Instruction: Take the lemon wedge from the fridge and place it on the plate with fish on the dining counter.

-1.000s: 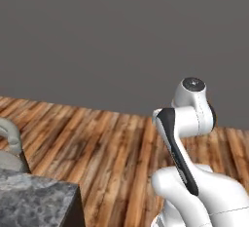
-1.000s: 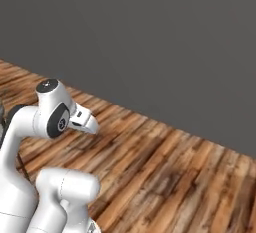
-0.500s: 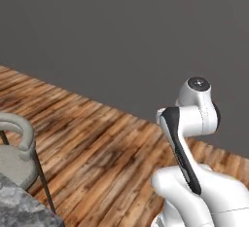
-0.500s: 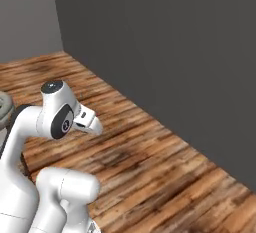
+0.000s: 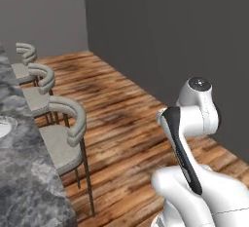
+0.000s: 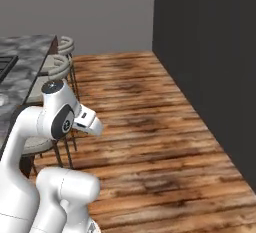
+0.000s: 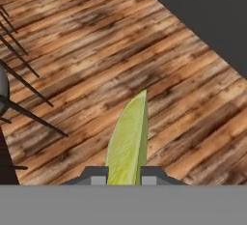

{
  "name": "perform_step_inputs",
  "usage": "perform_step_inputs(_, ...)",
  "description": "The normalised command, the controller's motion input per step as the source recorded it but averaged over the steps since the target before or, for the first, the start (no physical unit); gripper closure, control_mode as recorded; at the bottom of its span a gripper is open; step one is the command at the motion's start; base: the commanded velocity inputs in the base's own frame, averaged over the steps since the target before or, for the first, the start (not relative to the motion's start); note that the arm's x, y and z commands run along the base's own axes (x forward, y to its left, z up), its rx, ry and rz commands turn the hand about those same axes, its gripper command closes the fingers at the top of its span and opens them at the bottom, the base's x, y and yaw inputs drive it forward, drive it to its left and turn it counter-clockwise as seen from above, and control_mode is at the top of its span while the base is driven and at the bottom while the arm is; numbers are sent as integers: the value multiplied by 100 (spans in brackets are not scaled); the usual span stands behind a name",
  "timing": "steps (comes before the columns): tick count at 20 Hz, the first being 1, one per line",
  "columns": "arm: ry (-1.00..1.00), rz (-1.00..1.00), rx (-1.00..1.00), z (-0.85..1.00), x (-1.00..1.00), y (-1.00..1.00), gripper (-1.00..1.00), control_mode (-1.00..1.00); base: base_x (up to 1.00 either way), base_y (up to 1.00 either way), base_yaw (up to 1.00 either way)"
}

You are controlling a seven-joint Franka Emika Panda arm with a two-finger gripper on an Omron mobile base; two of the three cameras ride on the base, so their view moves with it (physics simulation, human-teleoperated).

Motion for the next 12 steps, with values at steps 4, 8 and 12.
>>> perform_step_inputs(4, 0, 0, 0, 0, 0, 0, 100, 100, 77, -14, 72)
perform_step_inputs(8, 0, 0, 0, 0, 0, 0, 100, 100, 44, -25, 40)
perform_step_inputs(12, 0, 0, 0, 0, 0, 0, 100, 100, 34, -14, 13)
